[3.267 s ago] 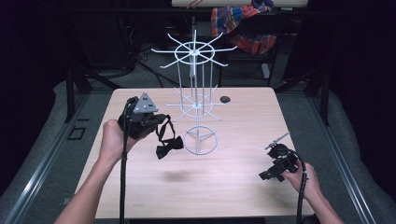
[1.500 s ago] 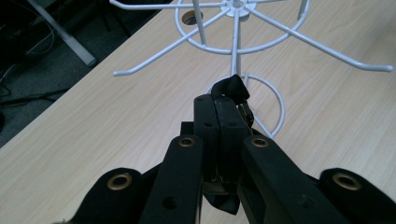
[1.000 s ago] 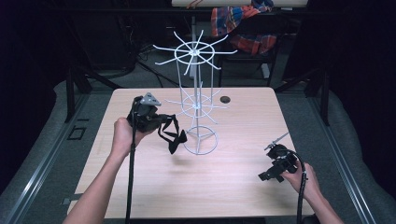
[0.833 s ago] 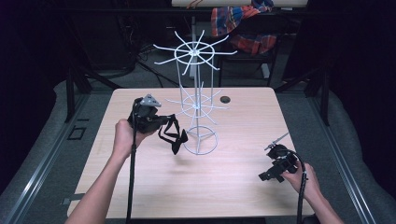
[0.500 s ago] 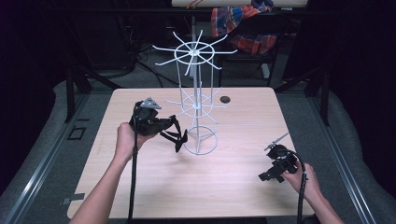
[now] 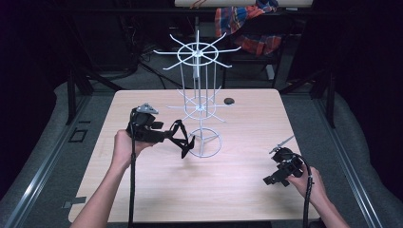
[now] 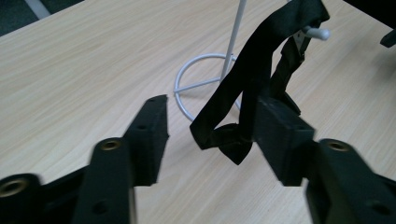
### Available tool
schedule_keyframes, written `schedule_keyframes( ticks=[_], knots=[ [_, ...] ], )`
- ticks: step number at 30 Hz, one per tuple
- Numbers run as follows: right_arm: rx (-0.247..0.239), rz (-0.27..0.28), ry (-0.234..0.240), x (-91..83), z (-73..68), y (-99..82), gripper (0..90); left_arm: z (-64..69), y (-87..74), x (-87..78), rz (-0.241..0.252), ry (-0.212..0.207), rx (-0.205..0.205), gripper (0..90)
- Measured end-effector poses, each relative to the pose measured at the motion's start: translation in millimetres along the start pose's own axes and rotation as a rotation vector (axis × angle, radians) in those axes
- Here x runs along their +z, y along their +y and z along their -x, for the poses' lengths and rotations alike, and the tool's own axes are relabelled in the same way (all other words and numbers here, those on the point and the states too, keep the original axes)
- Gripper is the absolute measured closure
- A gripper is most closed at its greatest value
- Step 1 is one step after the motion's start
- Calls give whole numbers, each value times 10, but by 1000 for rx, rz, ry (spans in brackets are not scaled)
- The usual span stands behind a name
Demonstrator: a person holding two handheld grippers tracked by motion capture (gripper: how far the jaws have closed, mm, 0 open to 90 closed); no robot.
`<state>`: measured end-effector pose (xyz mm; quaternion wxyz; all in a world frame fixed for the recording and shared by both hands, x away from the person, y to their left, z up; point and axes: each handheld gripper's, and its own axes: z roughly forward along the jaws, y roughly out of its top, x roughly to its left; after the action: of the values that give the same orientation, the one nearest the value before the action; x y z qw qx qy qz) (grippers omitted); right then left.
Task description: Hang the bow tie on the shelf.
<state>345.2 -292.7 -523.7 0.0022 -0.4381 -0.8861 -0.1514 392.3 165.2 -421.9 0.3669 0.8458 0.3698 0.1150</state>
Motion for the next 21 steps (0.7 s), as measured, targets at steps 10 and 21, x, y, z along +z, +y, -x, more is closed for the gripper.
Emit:
schedule_keyframes(
  ticks=[10,21],
  knots=[
    [16,9,4,21,-4,-6,128,42,-83,-192,-7,46,4,157],
    [-5,-6,4,25,6,1,128,49,-353,-435,-23,104,-24,85]
  ],
)
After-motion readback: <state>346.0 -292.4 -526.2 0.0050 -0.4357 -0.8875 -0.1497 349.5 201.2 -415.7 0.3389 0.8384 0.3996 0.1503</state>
